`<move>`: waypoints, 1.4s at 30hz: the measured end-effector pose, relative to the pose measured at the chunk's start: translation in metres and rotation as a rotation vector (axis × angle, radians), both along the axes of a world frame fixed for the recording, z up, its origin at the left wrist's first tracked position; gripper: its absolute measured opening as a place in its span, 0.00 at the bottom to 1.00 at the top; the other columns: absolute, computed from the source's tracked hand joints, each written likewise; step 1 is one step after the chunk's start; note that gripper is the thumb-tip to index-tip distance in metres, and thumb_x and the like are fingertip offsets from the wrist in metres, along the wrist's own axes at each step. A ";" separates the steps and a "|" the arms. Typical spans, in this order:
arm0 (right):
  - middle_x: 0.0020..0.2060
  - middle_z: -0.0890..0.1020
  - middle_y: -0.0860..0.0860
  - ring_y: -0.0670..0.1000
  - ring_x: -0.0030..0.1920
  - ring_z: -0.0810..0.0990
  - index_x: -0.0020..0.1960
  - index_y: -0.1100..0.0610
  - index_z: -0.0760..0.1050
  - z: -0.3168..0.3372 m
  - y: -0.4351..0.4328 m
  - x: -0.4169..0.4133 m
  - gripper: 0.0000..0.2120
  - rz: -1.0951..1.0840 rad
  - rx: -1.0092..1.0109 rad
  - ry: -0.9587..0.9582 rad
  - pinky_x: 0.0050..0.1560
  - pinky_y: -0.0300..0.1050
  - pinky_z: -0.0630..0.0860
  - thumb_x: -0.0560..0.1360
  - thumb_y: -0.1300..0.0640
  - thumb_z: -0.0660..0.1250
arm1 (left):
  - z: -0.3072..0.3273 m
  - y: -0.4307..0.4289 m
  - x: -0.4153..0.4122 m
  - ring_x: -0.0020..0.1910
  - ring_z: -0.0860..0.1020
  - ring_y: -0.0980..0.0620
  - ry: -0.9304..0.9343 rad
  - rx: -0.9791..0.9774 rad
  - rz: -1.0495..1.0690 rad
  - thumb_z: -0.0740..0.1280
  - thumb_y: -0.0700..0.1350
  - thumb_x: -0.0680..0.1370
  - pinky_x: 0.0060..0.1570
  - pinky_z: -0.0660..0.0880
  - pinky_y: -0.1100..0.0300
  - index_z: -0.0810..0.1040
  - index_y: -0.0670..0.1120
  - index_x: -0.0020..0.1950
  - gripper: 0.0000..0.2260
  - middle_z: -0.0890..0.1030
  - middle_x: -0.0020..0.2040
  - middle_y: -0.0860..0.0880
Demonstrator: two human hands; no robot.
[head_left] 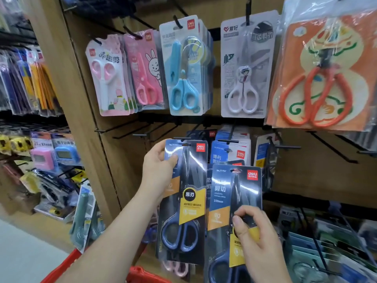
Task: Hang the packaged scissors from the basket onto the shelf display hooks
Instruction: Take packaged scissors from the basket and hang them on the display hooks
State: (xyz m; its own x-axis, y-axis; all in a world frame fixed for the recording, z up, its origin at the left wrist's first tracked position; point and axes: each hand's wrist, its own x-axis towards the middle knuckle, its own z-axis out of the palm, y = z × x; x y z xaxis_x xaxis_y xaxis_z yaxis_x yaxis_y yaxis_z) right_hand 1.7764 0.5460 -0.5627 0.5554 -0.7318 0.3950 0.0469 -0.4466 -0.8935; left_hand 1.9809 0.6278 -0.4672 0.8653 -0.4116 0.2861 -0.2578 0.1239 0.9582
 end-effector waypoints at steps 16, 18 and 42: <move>0.45 0.76 0.41 0.44 0.47 0.78 0.45 0.39 0.77 0.000 -0.011 -0.007 0.13 0.009 -0.006 0.013 0.44 0.26 0.68 0.78 0.58 0.66 | -0.010 -0.041 0.032 0.51 0.83 0.49 -0.097 0.192 0.029 0.66 0.38 0.81 0.53 0.81 0.50 0.76 0.47 0.60 0.10 0.84 0.53 0.47; 0.45 0.77 0.42 0.43 0.46 0.78 0.44 0.39 0.78 0.001 -0.012 -0.009 0.09 -0.015 0.006 -0.008 0.43 0.24 0.68 0.77 0.53 0.64 | -0.013 -0.051 0.041 0.52 0.82 0.50 -0.110 0.204 0.062 0.66 0.38 0.80 0.56 0.79 0.51 0.76 0.46 0.61 0.09 0.83 0.55 0.47; 0.54 0.85 0.44 0.43 0.55 0.83 0.70 0.39 0.66 0.006 -0.001 0.009 0.34 0.231 0.324 -0.185 0.58 0.42 0.78 0.68 0.55 0.74 | -0.050 0.006 -0.058 0.38 0.77 0.52 -0.007 0.119 -0.024 0.74 0.46 0.75 0.39 0.77 0.56 0.79 0.46 0.45 0.05 0.81 0.40 0.47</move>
